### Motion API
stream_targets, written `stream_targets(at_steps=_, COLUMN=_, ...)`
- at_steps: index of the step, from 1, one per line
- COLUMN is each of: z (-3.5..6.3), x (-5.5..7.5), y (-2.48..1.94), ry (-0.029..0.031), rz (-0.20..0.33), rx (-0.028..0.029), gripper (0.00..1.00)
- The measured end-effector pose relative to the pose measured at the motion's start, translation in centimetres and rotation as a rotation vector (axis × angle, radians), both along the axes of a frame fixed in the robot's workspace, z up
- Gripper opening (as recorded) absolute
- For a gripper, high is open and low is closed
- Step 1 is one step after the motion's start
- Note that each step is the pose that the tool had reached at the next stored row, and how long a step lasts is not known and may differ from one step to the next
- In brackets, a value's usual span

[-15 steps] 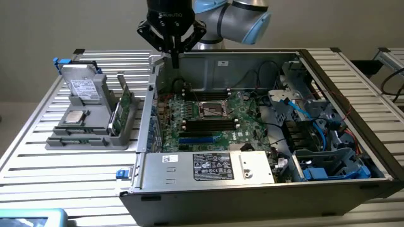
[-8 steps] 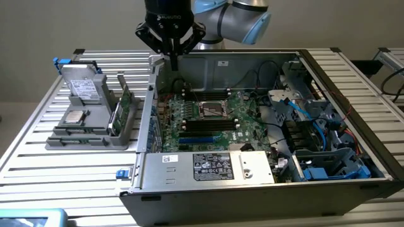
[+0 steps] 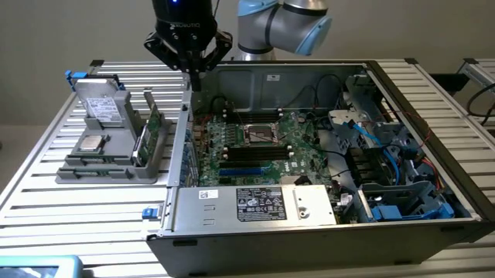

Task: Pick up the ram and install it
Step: 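Reach for the ram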

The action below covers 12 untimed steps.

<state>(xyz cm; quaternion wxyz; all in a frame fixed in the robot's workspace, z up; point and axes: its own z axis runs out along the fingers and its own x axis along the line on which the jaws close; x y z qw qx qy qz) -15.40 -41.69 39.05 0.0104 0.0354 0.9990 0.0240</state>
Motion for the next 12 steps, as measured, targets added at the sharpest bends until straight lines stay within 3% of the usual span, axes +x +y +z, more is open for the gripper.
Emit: stream_targets(at_steps=12, z=-0.49, x=-5.5, y=-0.31, ry=0.0002, rz=0.000, rx=0.0000, gripper=0.11)
